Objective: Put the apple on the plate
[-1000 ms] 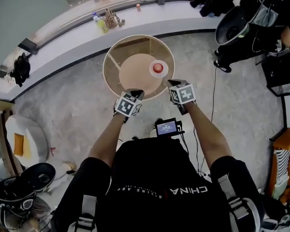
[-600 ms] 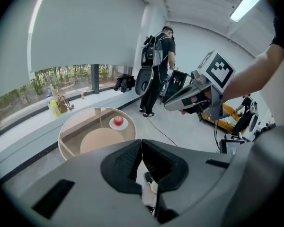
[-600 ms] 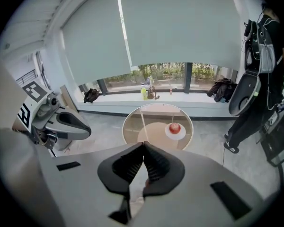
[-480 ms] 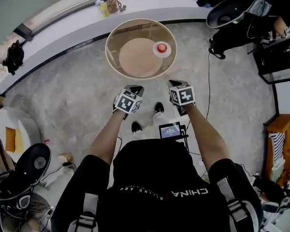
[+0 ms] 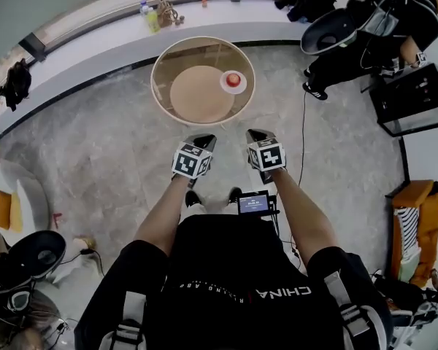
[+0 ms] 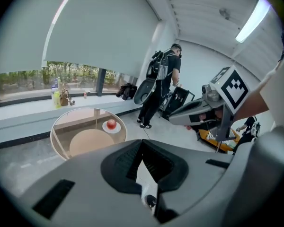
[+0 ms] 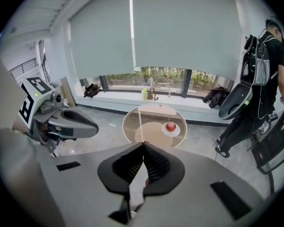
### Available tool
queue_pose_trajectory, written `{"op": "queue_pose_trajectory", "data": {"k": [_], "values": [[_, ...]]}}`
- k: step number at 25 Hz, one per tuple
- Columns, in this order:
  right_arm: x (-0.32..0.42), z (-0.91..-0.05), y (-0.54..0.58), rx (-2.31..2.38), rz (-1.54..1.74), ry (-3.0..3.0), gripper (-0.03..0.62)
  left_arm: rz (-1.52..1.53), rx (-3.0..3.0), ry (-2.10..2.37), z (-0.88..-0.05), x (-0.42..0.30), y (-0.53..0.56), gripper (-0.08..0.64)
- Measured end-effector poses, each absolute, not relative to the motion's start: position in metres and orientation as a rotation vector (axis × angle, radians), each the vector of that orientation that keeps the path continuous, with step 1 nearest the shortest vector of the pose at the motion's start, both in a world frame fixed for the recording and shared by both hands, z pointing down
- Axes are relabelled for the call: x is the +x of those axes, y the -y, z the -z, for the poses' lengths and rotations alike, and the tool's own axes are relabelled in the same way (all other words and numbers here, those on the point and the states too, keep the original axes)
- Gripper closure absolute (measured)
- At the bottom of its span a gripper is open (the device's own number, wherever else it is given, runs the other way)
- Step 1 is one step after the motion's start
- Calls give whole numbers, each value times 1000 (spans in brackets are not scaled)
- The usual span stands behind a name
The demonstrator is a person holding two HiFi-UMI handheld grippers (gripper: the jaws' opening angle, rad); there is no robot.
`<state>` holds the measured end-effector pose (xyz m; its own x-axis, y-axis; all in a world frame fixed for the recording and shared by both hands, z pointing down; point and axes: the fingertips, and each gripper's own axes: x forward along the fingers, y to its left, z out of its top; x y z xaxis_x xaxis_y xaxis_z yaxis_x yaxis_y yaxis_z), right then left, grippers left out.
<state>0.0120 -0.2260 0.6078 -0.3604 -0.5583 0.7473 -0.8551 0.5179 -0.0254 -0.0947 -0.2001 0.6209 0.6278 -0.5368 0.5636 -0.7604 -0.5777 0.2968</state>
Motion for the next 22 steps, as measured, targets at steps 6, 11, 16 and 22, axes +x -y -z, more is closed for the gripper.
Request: {"op": "queue_pose_trajectory", "data": {"k": [6, 11, 16, 22], "values": [[33, -582, 234, 1154, -508, 2129, 563, -665, 2404, 1068, -597, -70, 209, 541], [47, -569, 248, 1175, -499, 2175, 563, -737, 2429, 1107, -580, -56, 221, 541], [49, -569, 256, 1144, -473, 2192, 561, -757, 2444, 1167, -576, -46, 231, 541], [59, -554, 260, 1154, -442, 2191, 563, -691, 2431, 1162, -563, -33, 224, 543]]}}
